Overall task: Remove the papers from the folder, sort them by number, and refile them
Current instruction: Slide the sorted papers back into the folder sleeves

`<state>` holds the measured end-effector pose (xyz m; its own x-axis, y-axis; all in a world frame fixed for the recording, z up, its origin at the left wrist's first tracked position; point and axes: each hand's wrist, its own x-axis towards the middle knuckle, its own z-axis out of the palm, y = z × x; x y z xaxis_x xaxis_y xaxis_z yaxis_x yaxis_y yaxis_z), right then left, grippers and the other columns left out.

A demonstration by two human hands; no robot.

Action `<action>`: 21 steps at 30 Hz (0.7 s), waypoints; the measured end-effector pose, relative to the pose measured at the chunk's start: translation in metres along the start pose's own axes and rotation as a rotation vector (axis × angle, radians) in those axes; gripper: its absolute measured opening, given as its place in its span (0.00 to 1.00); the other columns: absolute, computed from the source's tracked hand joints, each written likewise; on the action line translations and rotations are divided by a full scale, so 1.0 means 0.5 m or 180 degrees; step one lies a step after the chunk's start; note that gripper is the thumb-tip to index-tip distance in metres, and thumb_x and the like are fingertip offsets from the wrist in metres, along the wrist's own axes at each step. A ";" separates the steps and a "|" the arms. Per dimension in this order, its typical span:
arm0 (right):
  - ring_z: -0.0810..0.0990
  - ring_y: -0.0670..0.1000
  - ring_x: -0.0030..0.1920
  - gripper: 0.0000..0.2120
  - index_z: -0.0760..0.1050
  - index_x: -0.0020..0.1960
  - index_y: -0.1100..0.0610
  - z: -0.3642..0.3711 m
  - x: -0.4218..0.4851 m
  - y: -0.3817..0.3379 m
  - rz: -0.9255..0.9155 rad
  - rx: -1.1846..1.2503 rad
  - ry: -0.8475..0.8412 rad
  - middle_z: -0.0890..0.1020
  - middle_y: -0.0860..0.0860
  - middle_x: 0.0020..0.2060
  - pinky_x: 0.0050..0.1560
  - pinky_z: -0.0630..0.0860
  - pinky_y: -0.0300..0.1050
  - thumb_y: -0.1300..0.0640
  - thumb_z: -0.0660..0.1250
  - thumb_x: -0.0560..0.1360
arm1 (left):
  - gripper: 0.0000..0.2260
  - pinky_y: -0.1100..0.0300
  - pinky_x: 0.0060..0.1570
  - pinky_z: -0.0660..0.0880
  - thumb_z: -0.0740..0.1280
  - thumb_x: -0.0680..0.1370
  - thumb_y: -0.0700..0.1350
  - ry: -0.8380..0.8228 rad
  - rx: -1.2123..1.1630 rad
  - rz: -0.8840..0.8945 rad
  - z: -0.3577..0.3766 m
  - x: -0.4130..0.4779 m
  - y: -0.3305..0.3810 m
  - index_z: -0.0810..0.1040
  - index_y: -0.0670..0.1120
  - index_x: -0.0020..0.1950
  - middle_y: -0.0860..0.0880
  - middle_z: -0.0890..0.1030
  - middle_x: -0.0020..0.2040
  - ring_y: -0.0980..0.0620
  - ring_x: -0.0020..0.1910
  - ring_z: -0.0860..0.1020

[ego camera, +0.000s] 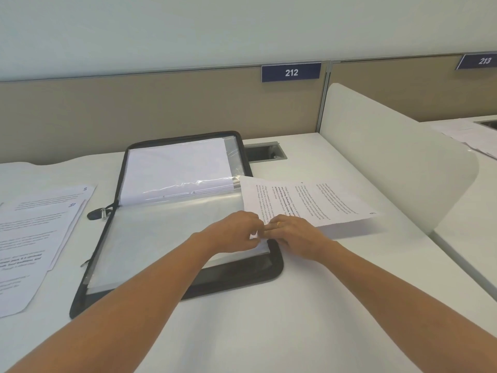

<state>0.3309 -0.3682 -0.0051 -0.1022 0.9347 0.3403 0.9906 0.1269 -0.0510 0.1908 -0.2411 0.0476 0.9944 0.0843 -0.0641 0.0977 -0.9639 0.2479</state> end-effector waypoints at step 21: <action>0.72 0.47 0.65 0.15 0.76 0.63 0.56 -0.014 0.049 -0.002 0.1163 0.1554 -0.1057 0.76 0.49 0.64 0.65 0.62 0.35 0.61 0.58 0.80 | 0.12 0.60 0.63 0.65 0.63 0.79 0.42 0.1508 -0.1090 -0.1482 0.074 -0.028 -0.133 0.75 0.46 0.62 0.49 0.75 0.64 0.51 0.63 0.71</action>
<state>0.3281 -0.3478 0.0097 0.1305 0.9882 -0.0804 0.8205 -0.1532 -0.5508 0.1687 -0.1874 -0.0036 0.7507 0.6389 0.1682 0.4432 -0.6758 0.5890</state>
